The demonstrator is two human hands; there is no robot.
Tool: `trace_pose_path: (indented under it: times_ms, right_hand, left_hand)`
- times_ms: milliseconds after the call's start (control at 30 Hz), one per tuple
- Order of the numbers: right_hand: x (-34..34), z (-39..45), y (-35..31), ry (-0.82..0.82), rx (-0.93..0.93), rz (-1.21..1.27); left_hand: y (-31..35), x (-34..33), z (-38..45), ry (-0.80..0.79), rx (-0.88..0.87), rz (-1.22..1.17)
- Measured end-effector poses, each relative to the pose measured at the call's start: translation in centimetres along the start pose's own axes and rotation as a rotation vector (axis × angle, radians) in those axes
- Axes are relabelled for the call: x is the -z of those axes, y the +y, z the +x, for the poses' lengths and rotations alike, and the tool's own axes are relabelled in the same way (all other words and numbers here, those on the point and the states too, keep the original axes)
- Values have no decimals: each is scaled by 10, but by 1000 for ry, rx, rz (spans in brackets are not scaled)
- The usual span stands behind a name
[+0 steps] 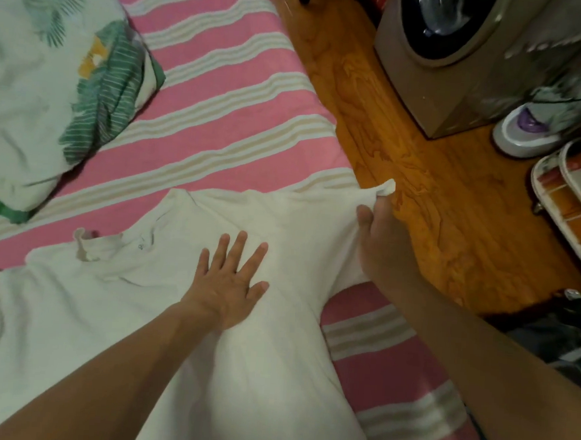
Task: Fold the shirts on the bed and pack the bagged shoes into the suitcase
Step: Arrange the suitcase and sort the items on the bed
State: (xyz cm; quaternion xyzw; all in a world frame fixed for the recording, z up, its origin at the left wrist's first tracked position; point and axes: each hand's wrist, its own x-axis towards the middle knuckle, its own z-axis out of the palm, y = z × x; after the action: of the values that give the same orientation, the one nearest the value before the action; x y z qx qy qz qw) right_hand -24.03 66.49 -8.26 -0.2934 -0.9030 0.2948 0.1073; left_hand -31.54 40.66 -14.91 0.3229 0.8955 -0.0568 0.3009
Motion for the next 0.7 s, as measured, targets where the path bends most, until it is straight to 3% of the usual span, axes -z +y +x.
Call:
trace_pose_path:
  times_ms: [67,133,200,267,333,367,433,500,533,600,700]
  right_hand:
    - [-4,4,11,31,14,-221]
    - [-3,6,24,-21,-84,-317]
    - [0,1,27,-83,-175,-284]
    - [6,-5,5,-85,-187,-138]
    - [12,-9,-37,-123,-84,-7]
    - [14,-12,-64,-203,-14,41]
    - [11,-27,-120,-453,118,149]
    - [0,-52,-155,-652,227,243]
    - [-6,-66,-161,-675,250,235]
    - [-18,-99,-138,-549,210,104]
    - [-7,-192,-53,-345,-58,-89]
  left_hand:
    - [-3,9,-1,-26,-4,12]
    - [-3,15,-5,-66,31,-14]
    - [-4,17,-13,-98,102,-107]
    - [-5,25,-33,4,122,-320]
    - [-15,32,-65,194,188,-816]
    - [-21,36,-83,229,274,-1190]
    - [-41,37,-111,218,368,-1951]
    - [-63,29,-127,187,373,-2370]
    - [-70,22,-129,174,390,-2410]
    - [-74,4,-133,118,408,-2309]
    - [-66,-16,-131,101,434,-1999]
